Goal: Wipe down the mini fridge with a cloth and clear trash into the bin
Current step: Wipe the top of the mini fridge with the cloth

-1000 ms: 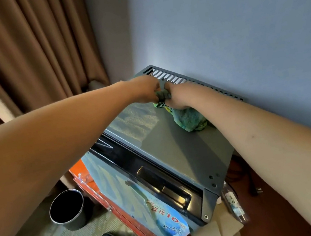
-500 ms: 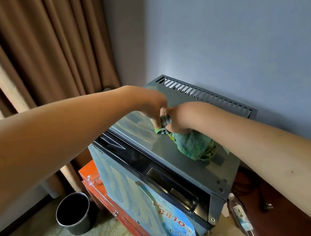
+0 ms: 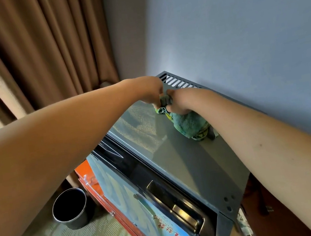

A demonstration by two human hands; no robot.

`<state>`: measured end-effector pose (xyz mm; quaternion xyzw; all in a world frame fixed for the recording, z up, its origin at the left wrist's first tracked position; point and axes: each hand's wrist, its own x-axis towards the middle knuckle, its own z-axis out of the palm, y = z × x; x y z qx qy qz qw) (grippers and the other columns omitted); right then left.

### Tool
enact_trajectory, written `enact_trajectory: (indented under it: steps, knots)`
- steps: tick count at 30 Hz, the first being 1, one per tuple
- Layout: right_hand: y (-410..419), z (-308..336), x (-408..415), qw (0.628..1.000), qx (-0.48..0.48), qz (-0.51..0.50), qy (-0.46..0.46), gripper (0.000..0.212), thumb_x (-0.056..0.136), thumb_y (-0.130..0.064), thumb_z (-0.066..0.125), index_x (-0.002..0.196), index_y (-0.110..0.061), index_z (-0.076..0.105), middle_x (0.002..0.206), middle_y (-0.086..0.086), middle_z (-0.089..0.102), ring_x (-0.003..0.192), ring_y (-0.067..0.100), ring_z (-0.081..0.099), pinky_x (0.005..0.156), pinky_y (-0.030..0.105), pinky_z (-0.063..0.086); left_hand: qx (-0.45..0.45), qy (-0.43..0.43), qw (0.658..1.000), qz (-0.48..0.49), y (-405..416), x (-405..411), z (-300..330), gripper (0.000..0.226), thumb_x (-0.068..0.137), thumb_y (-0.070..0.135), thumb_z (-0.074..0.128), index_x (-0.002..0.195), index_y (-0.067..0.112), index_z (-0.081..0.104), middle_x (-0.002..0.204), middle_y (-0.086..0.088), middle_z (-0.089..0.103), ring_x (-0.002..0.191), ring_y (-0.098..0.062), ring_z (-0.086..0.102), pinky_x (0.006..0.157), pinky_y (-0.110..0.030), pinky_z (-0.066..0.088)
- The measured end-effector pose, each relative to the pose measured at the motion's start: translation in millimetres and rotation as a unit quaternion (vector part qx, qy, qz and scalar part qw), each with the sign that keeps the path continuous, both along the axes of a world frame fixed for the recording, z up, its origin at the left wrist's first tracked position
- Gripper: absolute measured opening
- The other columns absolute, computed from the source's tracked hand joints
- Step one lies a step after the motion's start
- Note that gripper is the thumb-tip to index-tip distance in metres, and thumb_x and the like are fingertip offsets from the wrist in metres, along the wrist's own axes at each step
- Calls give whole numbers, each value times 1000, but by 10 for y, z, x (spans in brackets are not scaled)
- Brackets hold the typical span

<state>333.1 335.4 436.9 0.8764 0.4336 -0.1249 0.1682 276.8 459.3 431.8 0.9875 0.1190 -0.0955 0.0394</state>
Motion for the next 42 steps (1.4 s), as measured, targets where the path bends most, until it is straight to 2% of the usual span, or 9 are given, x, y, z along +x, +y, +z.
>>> enact_trajectory:
  steps: [8, 12, 15, 18, 20, 23, 30, 35, 42]
  knots:
    - [-166, 20, -196, 1000, -3, -6, 3, 56, 104, -18, 42, 153, -10, 16, 86, 12, 52, 61, 23, 49, 50, 31, 35, -38, -1, 999, 9, -64, -187, 21, 35, 72, 39, 80, 98, 16, 72, 96, -5, 72, 80, -22, 62, 72, -34, 49]
    - [-315, 0, -467, 998, -42, 44, 8, 61, 99, -1, 46, 154, -3, 20, 106, 9, 49, 71, 25, 53, 57, 34, 48, -41, 32, 998, -37, -223, -372, 38, 47, 68, 47, 83, 107, 24, 70, 96, 5, 71, 89, -19, 65, 84, -39, 55]
    - [-385, -52, -619, 991, -103, 82, -10, 73, 95, -2, 47, 158, -14, 13, 111, 9, 46, 84, 29, 59, 83, 45, 58, -31, 58, 996, -60, -331, -440, 39, 49, 66, 51, 84, 105, 25, 68, 96, 7, 69, 87, -16, 62, 73, -32, 49]
    - [-421, -56, -664, 987, -132, 91, -1, 66, 90, 5, 51, 151, -2, 26, 138, 17, 38, 86, 30, 56, 77, 41, 55, -27, 77, 993, -81, -377, -439, 19, 48, 65, 52, 85, 102, 26, 70, 95, 8, 70, 84, -12, 60, 64, -25, 41]
    - [-444, -9, -628, 985, -146, 91, -14, 30, 95, -4, 55, 124, 2, 48, 116, 11, 50, 73, 22, 51, 67, 34, 50, -30, 71, 994, -83, -355, -416, 3, 47, 65, 54, 85, 101, 27, 69, 95, 9, 69, 86, -13, 60, 70, -28, 45]
    - [-389, 77, -564, 985, -129, 114, -23, 22, 107, -28, 43, 122, -13, 49, 74, 3, 46, 55, 14, 41, 46, 25, 39, -48, 66, 993, -80, -313, -382, -14, 37, 64, 56, 84, 88, 35, 65, 94, 12, 68, 89, -14, 61, 81, -33, 50]
    - [-175, 278, -354, 984, -162, 77, 6, 60, 99, -55, 51, 142, -13, 51, 117, 11, 57, 97, 29, 53, 84, 34, 42, -62, 29, 997, -30, -295, -365, 13, 41, 63, 56, 84, 92, 33, 66, 100, 9, 70, 93, -16, 63, 75, -29, 50]
    - [-371, 181, -460, 994, -91, 61, 2, 23, 102, -33, 42, 109, -12, 47, 58, 4, 39, 38, 16, 36, 39, 19, 29, -77, 1, 997, -6, -341, -488, -16, 42, 66, 50, 83, 98, 26, 71, 96, 6, 71, 90, -18, 65, 82, -37, 54]
    - [-600, 106, -837, 994, -95, 46, 32, 20, 98, -19, 38, 106, -7, 52, 52, 8, 42, 41, 20, 32, 37, 22, 26, -27, 74, 994, -80, -540, -601, 19, 46, 60, 58, 85, 93, 34, 63, 80, 18, 58, 80, -12, 54, 69, -29, 41]
